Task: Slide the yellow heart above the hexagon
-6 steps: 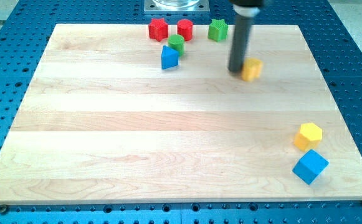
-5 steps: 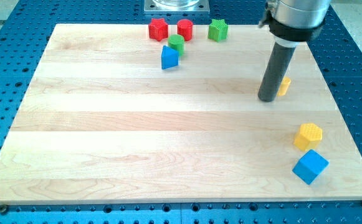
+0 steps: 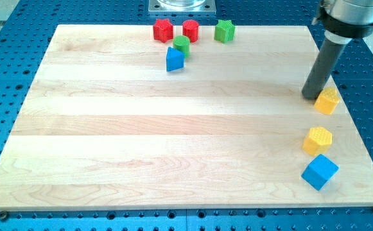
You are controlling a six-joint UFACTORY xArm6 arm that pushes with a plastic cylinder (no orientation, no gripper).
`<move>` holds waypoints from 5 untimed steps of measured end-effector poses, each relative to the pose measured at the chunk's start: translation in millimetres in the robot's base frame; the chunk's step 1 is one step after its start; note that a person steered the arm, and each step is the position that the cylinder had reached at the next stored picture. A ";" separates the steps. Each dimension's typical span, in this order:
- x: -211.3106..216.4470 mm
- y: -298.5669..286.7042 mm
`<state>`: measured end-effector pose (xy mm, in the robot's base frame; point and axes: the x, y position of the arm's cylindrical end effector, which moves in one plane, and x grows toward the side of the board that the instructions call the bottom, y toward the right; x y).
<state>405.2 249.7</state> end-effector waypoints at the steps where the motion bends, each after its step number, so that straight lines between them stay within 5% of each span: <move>1: -15.5 18.6; 5: 56.1 7.9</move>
